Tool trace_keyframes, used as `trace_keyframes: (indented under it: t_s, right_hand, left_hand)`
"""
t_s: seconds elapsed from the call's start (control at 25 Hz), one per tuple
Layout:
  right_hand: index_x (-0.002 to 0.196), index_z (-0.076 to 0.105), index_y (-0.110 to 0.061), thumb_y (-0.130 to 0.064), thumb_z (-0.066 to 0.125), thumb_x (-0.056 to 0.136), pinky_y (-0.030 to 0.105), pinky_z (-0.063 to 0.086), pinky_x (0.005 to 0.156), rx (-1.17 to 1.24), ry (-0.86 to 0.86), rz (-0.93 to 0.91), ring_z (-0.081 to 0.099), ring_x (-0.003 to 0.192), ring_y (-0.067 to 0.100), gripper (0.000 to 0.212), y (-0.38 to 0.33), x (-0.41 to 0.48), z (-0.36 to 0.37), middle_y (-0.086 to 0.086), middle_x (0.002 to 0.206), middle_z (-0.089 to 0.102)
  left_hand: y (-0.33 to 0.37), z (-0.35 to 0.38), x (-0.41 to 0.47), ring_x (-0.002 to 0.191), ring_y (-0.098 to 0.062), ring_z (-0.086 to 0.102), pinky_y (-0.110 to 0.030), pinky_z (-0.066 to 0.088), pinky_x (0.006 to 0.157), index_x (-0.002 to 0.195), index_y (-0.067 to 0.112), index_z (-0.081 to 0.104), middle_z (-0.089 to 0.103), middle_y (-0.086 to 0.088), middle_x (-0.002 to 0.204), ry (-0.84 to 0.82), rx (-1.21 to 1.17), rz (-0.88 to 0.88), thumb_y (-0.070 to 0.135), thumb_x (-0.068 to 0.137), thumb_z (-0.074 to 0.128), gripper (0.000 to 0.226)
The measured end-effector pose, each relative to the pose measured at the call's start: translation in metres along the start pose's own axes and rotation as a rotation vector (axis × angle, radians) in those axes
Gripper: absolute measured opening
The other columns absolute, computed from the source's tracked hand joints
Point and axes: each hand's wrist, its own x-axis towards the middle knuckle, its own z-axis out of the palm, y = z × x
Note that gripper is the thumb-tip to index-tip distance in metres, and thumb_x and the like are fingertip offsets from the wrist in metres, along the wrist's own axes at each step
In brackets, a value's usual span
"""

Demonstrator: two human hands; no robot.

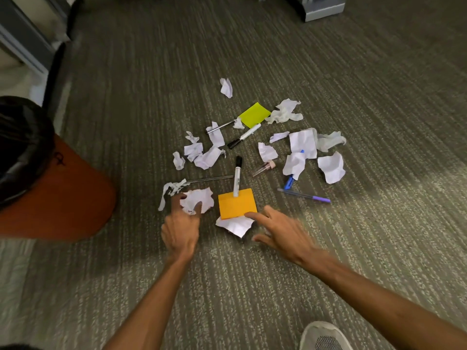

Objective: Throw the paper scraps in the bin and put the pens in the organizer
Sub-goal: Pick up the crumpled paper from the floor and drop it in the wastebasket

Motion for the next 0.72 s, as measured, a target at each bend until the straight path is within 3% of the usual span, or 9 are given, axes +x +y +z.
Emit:
trace_keyframes:
  t_s: [0.2, 0.36, 0.44, 0.6, 0.72]
  right_hand:
    - [0.134, 0.040, -0.036, -0.047, 0.061, 0.089, 0.033, 0.051, 0.051, -0.115, -0.020, -0.077, 0.054, 0.088, 0.016, 0.051, -0.007, 0.011, 0.006, 0.001, 0.110, 0.050]
    - [0.119, 0.055, -0.031, -0.046, 0.047, 0.097, 0.024, 0.039, 0.047, -0.157, 0.038, -0.100, 0.054, 0.083, 0.013, 0.028, -0.007, 0.016, 0.008, -0.001, 0.108, 0.049]
    - [0.111, 0.058, -0.028, -0.043, 0.046, 0.098, 0.020, 0.033, 0.048, -0.119, 0.086, -0.089, 0.053, 0.081, 0.011, 0.023, -0.008, 0.018, 0.010, -0.002, 0.108, 0.049]
    - [0.103, 0.056, -0.025, -0.038, 0.046, 0.100, 0.024, 0.041, 0.051, 0.024, 0.164, -0.041, 0.049, 0.077, 0.008, 0.017, -0.013, 0.024, 0.010, -0.005, 0.109, 0.049]
    - [0.093, 0.050, -0.023, -0.032, 0.047, 0.101, 0.021, 0.036, 0.052, 0.246, 0.240, 0.107, 0.046, 0.065, 0.005, 0.012, -0.011, 0.026, 0.007, -0.008, 0.087, 0.054]
  left_hand:
    - [-0.023, 0.000, 0.010, 0.105, -0.044, 0.065, -0.049, 0.054, 0.084, 0.134, 0.035, 0.041, 0.067, -0.017, 0.121, -0.078, 0.031, 0.010, 0.062, 0.083, 0.061, 0.060]
    - [-0.016, 0.010, 0.023, 0.120, -0.031, 0.060, -0.043, 0.051, 0.094, 0.140, 0.038, 0.041, 0.061, -0.003, 0.136, -0.160, 0.052, 0.112, 0.060, 0.082, 0.062, 0.065]
    - [-0.016, 0.016, 0.028, 0.117, -0.027, 0.061, -0.039, 0.050, 0.093, 0.132, 0.035, 0.052, 0.064, 0.000, 0.130, -0.178, 0.036, 0.132, 0.055, 0.082, 0.064, 0.056]
    - [-0.015, 0.022, 0.027, 0.101, -0.027, 0.062, -0.040, 0.053, 0.079, 0.109, 0.023, 0.059, 0.064, 0.000, 0.114, -0.145, 0.041, 0.213, 0.045, 0.085, 0.068, 0.035]
    - [-0.013, 0.022, 0.026, 0.092, -0.030, 0.059, -0.043, 0.051, 0.072, 0.099, 0.016, 0.056, 0.058, -0.004, 0.105, -0.158, 0.013, 0.288, 0.041, 0.090, 0.065, 0.028]
